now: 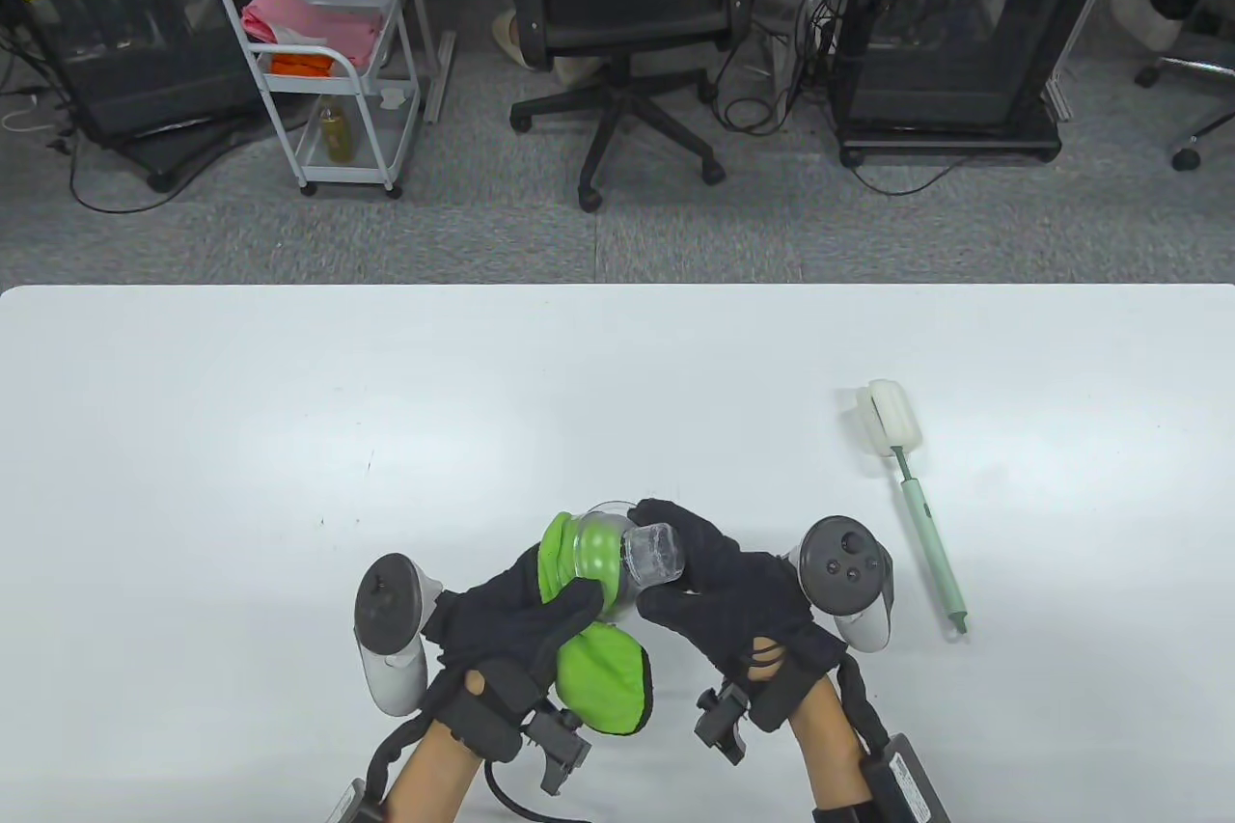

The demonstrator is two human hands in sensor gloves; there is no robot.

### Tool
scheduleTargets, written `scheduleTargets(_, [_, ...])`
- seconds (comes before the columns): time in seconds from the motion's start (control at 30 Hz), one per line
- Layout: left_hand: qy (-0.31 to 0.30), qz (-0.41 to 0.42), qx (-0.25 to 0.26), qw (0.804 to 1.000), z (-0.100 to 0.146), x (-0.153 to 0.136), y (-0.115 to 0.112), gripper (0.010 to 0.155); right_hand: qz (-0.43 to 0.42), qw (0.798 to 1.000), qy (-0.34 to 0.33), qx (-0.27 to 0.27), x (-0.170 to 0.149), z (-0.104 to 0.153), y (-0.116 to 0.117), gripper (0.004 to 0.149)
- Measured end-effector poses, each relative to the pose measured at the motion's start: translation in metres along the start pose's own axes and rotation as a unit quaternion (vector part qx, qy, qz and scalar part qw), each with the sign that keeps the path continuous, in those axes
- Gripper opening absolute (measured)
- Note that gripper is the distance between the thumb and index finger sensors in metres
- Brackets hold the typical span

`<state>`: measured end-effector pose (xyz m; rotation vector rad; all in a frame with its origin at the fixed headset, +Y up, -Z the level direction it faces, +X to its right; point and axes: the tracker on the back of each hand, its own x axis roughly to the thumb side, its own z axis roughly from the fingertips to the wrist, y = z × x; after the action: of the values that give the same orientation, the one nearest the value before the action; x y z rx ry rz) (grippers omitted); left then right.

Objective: Brush the shaker cup with the cup brush

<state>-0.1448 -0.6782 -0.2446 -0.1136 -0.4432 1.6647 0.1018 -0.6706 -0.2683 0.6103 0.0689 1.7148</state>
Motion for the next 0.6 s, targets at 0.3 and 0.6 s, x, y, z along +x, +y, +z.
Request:
scheduleTargets(0.3, [0.004, -0.193, -0.021, 0.981, 0.001, 0.013, -0.010, 0.058, -0.068, 0.996, -0.047, -0.023, 0.001, 0.003, -0.003, 0.074])
scheduleTargets(0.6, [0.018, -0.348, 0.113, 0.931, 0.010, 0.028, 0.001, 0.049, 0.147, 0.985, -0.008, -0.089, 0.024, 0.011, -0.019, 0.076])
